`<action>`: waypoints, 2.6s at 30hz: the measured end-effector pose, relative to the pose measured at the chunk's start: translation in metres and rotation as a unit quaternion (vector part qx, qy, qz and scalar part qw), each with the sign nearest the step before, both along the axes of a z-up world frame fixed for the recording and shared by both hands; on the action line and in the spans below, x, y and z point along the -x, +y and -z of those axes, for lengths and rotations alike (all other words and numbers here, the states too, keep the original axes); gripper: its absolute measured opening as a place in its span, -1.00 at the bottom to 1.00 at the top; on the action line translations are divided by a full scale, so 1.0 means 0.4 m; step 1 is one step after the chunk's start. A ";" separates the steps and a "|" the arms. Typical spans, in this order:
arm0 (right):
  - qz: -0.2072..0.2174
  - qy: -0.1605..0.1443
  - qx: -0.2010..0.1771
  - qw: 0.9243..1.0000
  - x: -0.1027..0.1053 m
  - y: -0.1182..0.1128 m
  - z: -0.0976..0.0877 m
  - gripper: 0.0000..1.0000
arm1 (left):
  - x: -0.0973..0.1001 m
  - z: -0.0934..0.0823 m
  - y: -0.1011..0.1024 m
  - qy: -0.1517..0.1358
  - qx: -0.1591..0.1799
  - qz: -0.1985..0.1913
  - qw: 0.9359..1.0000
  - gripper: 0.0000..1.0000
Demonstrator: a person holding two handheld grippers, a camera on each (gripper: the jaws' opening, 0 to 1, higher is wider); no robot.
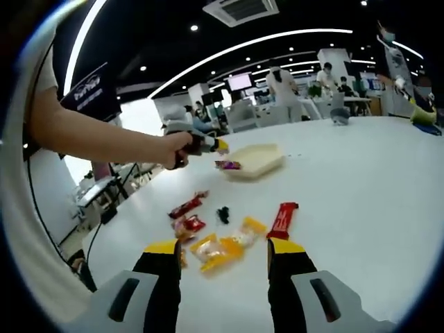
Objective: Place the target food into the container with the food tongs after gripping and lifting it, then release it inside without dropping or visibly crushing the food.
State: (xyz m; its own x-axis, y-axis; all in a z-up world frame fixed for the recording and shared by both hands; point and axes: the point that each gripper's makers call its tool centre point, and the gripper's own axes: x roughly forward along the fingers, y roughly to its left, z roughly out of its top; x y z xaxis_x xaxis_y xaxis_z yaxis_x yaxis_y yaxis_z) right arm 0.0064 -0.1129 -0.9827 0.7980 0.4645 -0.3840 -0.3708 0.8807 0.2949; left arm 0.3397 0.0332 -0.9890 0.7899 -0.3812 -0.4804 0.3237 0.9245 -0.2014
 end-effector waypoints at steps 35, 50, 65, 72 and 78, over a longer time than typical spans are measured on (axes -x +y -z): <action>-0.031 -0.015 0.011 0.999 0.017 0.075 -0.035 0.00 | 0.190 -0.011 0.075 -0.010 0.008 0.044 0.999 -0.56; -0.036 -0.028 0.033 0.998 0.080 0.075 -0.052 -0.04 | 0.282 -0.074 0.075 -0.029 0.005 0.094 0.995 -0.55; -0.075 -0.035 0.058 0.995 0.103 0.123 -0.048 -0.06 | 0.360 -0.052 0.141 -0.029 -0.006 0.138 0.990 -0.55; -0.072 -0.016 0.058 0.996 0.119 0.124 -0.033 -0.07 | 0.389 -0.036 0.135 -0.022 -0.004 0.134 0.991 -0.53; -0.076 -0.016 0.049 0.996 0.119 0.132 -0.038 -0.02 | 0.412 -0.018 0.135 -0.011 -0.010 0.135 0.991 -0.53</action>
State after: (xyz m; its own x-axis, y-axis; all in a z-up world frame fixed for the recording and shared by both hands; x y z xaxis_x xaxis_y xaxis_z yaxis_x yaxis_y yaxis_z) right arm -0.0414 -0.0600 -0.9674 0.7335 0.5425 -0.4096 -0.5102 0.8375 0.1957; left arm 0.1747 0.0872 -0.9817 0.6708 -0.5707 -0.4736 0.5643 0.8072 -0.1733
